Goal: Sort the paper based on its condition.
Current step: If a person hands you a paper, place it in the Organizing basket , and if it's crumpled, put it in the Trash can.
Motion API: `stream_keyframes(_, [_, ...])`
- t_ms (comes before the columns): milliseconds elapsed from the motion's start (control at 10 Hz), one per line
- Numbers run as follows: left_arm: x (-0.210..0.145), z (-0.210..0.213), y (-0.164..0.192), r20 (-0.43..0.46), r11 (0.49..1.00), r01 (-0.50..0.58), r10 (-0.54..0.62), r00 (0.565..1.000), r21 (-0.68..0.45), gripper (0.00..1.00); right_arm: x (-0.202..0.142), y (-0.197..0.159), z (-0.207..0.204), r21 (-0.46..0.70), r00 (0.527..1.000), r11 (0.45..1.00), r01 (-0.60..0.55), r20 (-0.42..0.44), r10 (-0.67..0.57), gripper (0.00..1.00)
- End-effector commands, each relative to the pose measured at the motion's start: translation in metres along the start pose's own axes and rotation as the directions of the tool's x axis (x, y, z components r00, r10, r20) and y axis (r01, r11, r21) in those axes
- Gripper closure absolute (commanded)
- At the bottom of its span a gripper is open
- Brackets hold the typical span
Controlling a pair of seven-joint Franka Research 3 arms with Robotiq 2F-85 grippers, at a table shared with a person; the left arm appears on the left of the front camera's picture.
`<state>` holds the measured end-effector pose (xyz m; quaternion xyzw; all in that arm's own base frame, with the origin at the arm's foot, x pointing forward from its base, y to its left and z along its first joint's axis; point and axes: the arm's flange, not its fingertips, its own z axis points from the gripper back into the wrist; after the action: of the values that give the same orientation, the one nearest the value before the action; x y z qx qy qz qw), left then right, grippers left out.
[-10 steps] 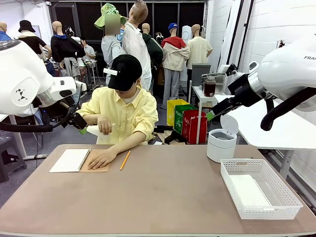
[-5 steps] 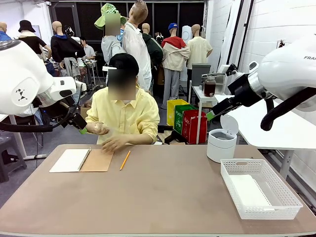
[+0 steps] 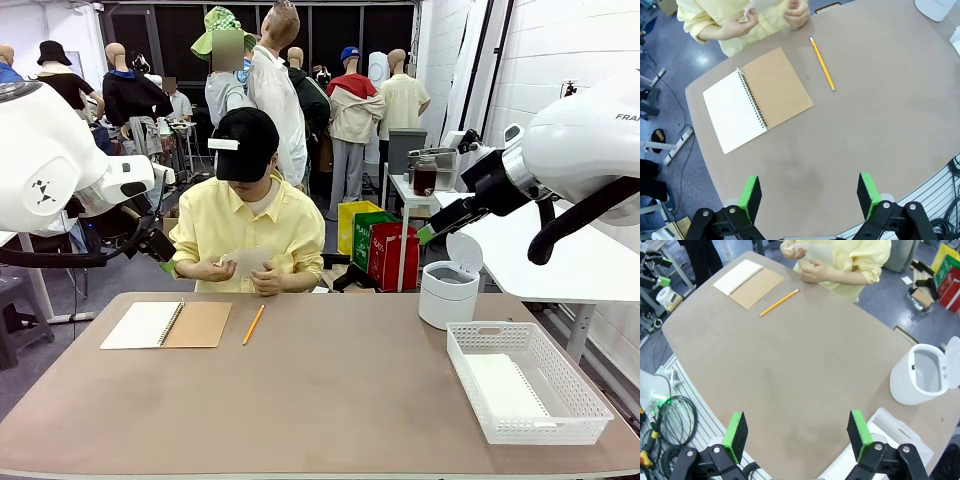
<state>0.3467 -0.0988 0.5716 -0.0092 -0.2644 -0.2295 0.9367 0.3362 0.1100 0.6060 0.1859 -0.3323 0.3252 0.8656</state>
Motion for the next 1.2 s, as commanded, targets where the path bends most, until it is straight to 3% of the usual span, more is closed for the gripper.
stream_keyframes(0, [-0.0003,0.0004,0.0014,0.0,1.0,0.002,-0.002,1.0,0.004,0.0,0.0003,0.0002,0.0008,0.008,1.0,1.0,-0.001,-0.005,0.001,0.0])
stream_keyframes(1100, [-0.0003,0.0004,0.0014,0.0,1.0,0.002,-0.002,1.0,0.004,0.0,0.0003,0.0002,0.0008,0.008,1.0,1.0,-0.001,-0.005,0.001,0.0])
